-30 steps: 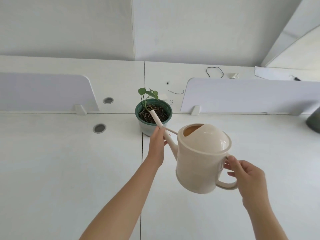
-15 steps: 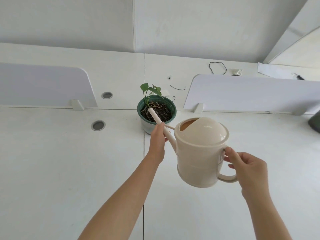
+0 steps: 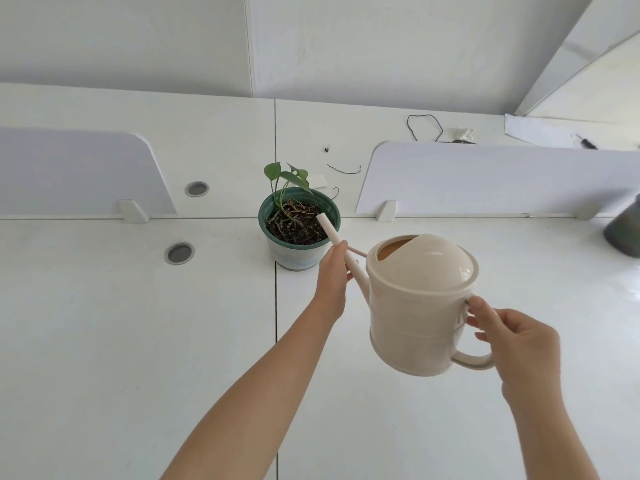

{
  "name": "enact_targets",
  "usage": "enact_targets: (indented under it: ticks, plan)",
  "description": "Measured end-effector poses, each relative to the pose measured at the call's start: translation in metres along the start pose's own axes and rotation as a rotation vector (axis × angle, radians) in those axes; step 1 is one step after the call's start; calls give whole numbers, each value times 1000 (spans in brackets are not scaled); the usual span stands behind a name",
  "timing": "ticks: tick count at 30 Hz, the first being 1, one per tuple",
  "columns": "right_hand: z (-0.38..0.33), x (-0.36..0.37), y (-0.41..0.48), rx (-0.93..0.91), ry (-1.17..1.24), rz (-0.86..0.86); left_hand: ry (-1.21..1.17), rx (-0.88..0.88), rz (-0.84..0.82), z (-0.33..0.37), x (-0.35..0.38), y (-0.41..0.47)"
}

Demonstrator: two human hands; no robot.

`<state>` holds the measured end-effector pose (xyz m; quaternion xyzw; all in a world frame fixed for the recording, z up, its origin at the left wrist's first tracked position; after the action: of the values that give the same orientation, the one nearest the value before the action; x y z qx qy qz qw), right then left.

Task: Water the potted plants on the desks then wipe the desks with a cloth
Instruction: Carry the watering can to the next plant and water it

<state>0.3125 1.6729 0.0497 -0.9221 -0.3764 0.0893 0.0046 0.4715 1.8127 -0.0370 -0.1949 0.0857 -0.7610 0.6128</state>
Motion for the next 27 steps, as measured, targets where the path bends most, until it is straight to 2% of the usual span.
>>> enact_targets:
  ticks: [9, 18, 27]
  plan:
    - [7, -6, 5, -14, 30, 8, -11, -52, -27, -8, 6, -1]
    - [12, 4, -25, 15, 24, -119, -45, -71, 26, -24, -32, -32]
    - [27, 17, -59, 61, 61, -260, -64, -43, 155, -33, -89, -79]
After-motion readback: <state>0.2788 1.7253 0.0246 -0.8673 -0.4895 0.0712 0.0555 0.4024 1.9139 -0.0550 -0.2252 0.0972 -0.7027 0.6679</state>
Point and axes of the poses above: each hand's wrist, its own y-axis towards the middle knuckle, its own x-axis out of the palm, z = x × y, the point moved 1 cm from there along y, towards the middle knuckle, and after that the axes turned 14 degrees about y, right-handed, at the moved point
